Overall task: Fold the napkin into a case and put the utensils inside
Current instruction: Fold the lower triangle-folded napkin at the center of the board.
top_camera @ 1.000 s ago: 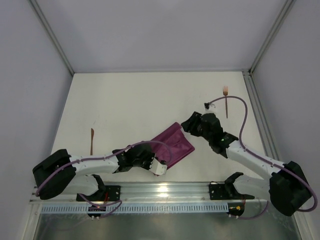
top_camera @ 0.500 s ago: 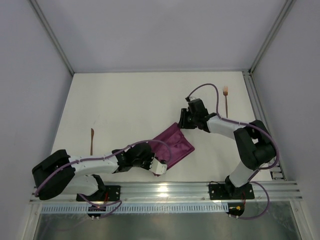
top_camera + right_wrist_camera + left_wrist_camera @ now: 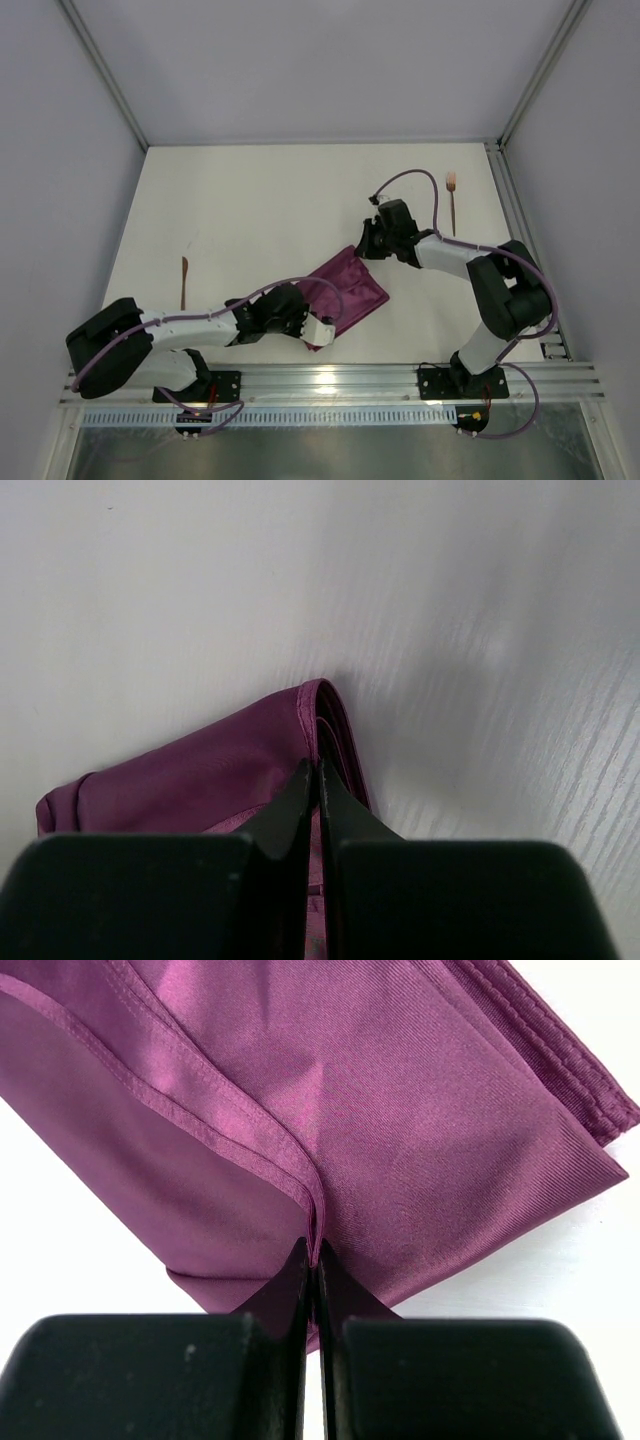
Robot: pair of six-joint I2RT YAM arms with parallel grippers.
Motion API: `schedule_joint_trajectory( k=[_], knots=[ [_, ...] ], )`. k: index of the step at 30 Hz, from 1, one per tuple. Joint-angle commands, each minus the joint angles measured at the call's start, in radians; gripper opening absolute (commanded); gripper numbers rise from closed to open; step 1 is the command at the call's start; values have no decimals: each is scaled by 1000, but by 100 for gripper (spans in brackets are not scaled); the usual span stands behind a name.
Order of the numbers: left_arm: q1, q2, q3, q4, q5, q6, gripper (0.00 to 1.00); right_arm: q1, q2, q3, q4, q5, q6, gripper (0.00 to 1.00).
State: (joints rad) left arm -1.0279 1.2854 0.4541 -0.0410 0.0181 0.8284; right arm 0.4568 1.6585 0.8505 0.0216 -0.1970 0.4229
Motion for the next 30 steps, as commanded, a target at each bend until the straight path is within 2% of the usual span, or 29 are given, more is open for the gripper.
schedule_joint_trajectory(
  k=[1, 5, 11, 12, 14, 15, 16, 20, 24, 25, 26, 29, 30],
  knots=[
    [-1, 8, 0, 33, -7, -44, 0, -6, -42, -7, 25, 13, 1, 4],
    [60, 9, 6, 114, -72, -101, 0, -4, -120, -56, 4, 44, 0, 4],
    [88, 31, 9, 138, -52, -104, 5, -4, -135, -146, 52, 13, 26, 4],
    [89, 38, 12, 126, -52, -104, 7, -4, -131, -165, 61, 11, 31, 4],
    [103, 38, 17, 104, -32, -103, 20, -4, -126, -182, 93, 2, 49, 4],
    [124, 34, 24, 57, -21, -100, 25, -4, -126, -197, 106, -4, 56, 4],
    [135, 14, 31, 31, 41, -98, 38, -3, -124, -202, 115, -13, 60, 4],
    [183, -95, 96, -192, 187, -100, 59, -4, -121, -215, 143, -18, 71, 4],
    [224, -181, 222, -458, 356, -98, 70, -4, -138, -217, 143, -15, 67, 4],
    [235, -181, 294, -597, 397, -81, 74, -4, -140, -217, 141, -15, 65, 4],
    [258, -170, 325, -661, 463, -65, 75, -4, -141, -215, 135, -16, 62, 4],
    [299, -150, 402, -833, 520, 0, 74, -3, -152, -214, 129, -19, 51, 4],
    [310, -149, 411, -835, 508, 1, 72, -4, -155, -215, 129, -22, 50, 4]
  ],
)
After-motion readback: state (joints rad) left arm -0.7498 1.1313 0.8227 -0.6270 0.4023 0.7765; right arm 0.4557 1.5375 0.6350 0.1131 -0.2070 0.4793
